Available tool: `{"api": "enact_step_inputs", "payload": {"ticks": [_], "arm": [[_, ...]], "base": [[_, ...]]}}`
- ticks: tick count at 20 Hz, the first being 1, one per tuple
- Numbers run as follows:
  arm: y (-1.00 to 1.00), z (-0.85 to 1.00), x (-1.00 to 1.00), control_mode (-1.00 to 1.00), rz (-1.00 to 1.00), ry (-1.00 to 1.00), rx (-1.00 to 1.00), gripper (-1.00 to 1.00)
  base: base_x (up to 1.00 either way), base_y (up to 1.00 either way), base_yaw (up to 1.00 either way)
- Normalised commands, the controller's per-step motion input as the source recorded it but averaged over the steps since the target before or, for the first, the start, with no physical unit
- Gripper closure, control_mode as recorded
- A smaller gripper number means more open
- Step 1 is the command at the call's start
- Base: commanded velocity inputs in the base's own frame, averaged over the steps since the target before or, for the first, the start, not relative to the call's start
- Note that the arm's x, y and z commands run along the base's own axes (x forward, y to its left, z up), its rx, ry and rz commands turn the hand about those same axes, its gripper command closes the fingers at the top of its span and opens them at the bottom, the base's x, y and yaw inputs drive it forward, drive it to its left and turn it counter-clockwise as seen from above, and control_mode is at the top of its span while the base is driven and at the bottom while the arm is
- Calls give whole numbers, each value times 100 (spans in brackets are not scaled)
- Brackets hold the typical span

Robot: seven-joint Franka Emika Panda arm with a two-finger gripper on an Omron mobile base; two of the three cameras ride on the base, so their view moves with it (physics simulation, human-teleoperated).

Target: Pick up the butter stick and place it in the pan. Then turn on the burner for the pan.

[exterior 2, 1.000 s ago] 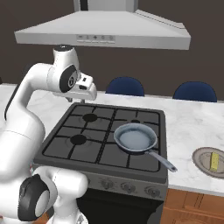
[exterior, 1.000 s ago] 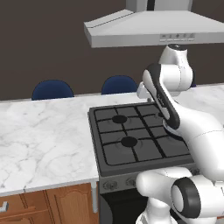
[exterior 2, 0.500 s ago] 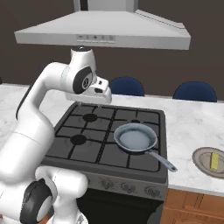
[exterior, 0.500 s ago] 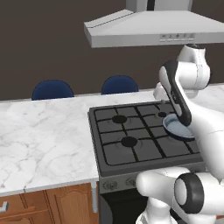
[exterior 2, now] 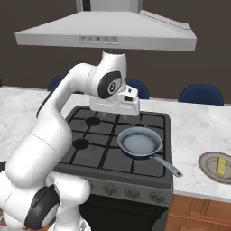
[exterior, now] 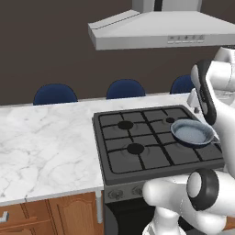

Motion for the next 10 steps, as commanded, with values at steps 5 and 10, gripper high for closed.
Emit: {"api": "enact_step_inputs", "payload": {"ticks": [5, 10], "arm": [[-86, 0, -3, -100, 0, 8, 0, -100], [-82, 0, -1, -100, 0, 6, 0, -100]], "base": [[0, 0, 0], [0, 0, 0]]}}
